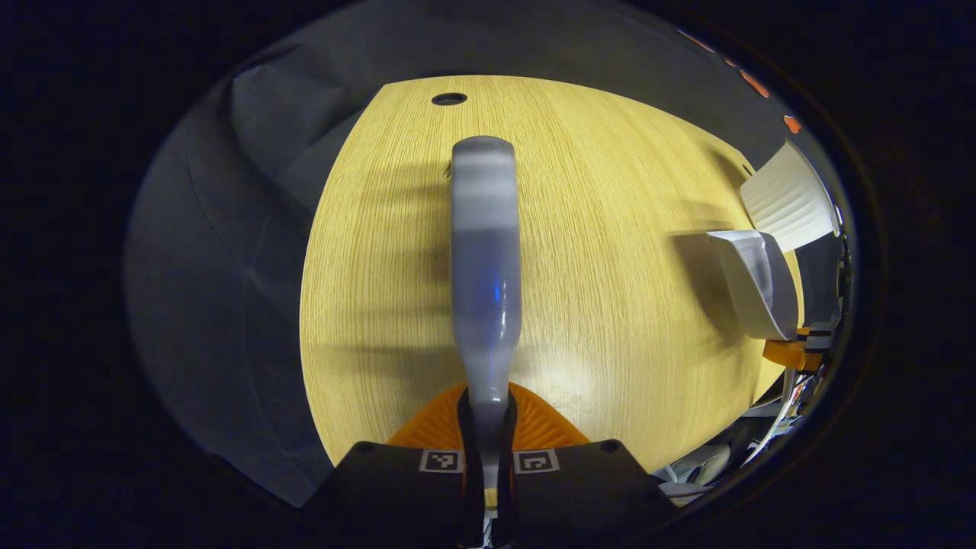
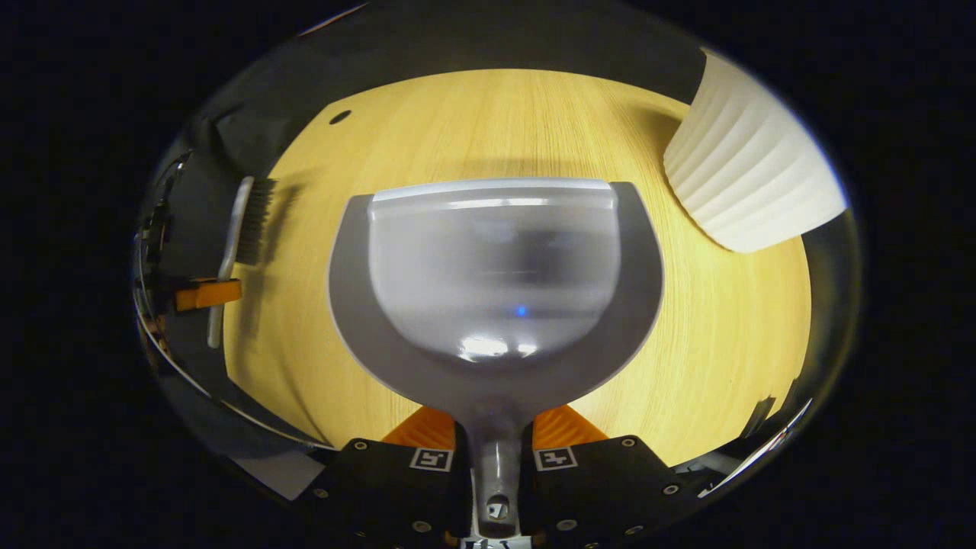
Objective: Pick up the small broom and dustpan from the desktop, sweep the trash into the dustpan with the broom, and then empty the trash into the garbage bin.
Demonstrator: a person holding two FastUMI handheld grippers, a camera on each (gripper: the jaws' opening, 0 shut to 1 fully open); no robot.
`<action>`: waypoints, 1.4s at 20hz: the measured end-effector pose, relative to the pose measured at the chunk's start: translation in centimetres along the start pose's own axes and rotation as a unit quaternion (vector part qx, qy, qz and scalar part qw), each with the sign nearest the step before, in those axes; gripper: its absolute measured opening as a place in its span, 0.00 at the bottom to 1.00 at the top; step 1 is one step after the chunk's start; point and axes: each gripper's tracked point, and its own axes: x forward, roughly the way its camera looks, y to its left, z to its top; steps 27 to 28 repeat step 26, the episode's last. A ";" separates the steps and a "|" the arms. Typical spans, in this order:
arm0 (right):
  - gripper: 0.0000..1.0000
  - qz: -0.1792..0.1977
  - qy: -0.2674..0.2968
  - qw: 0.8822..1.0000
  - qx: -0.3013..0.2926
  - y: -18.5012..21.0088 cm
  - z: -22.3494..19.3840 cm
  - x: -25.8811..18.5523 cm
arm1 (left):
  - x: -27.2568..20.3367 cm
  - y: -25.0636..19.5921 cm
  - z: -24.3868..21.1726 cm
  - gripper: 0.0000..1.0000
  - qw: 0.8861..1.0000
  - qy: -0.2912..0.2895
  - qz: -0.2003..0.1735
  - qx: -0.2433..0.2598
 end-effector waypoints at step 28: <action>0.99 0.024 -0.349 0.936 -0.043 6.9 10.8 -23.0 | -34.2 0.4 16.1 1.00 0.910 -0.411 0.047 0.022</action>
